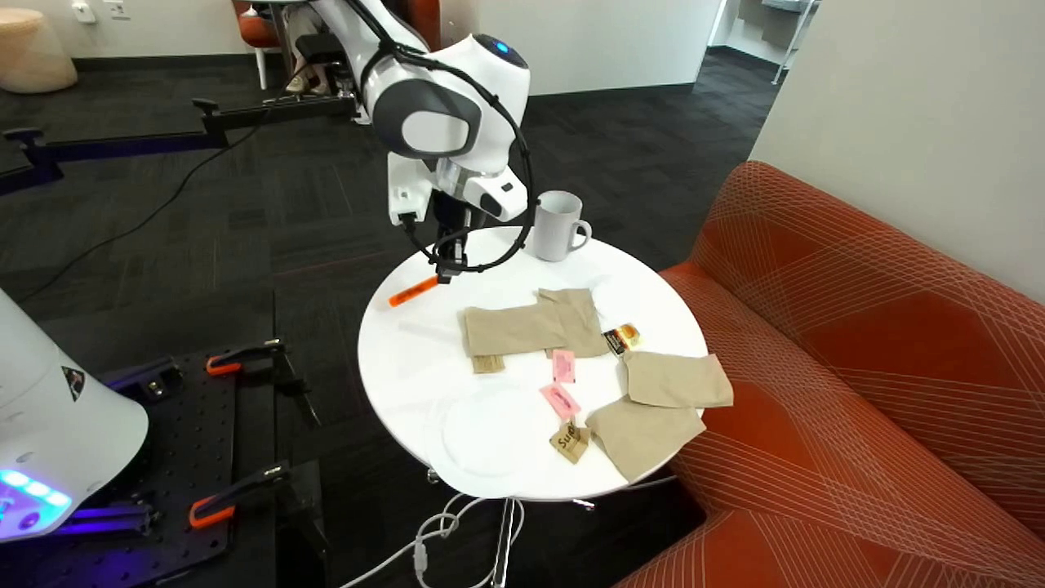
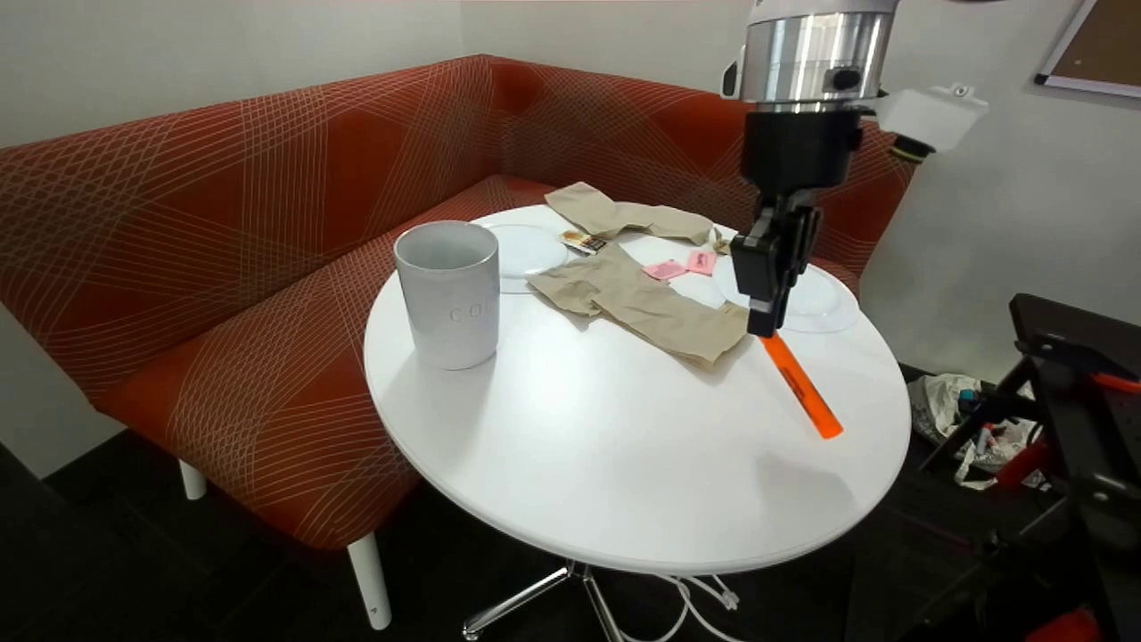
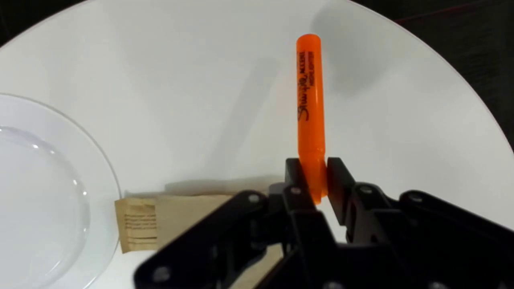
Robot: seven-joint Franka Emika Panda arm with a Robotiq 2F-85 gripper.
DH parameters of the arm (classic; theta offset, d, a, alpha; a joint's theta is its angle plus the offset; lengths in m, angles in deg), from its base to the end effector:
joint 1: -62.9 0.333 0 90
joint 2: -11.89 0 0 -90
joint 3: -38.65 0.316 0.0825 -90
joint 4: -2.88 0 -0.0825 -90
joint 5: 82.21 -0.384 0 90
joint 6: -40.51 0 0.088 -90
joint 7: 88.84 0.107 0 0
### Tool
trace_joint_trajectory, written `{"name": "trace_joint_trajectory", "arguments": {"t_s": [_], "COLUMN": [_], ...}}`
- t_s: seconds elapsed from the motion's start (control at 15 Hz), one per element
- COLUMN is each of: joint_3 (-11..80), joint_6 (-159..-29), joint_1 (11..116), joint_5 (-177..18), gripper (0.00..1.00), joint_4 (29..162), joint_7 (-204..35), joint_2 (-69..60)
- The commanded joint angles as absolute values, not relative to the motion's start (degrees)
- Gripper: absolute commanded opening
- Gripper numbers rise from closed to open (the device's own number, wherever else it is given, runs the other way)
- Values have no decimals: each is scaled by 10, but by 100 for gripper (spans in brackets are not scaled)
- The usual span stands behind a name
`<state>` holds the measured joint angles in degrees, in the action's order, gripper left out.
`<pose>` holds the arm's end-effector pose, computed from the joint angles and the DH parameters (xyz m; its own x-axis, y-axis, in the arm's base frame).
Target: Take the marker out of the mug and put it on the table
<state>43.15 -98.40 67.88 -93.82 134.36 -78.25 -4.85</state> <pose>0.5048 0.0862 0.2096 0.9661 -0.1711 -0.1931 -0.1919 -0.9769 -0.0944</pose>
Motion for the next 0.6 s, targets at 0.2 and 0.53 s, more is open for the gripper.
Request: {"name": "trace_joint_trajectory", "arguments": {"t_s": [0.2,0.53], "joint_3": [424,421], "joint_6": [-1002,-1012], "joint_1": [688,693], "joint_5": [-941,-941], "gripper": [5,5], "joint_4": [1292,1285], "joint_7": [-719,-697], "joint_2": [-124,-147]}}
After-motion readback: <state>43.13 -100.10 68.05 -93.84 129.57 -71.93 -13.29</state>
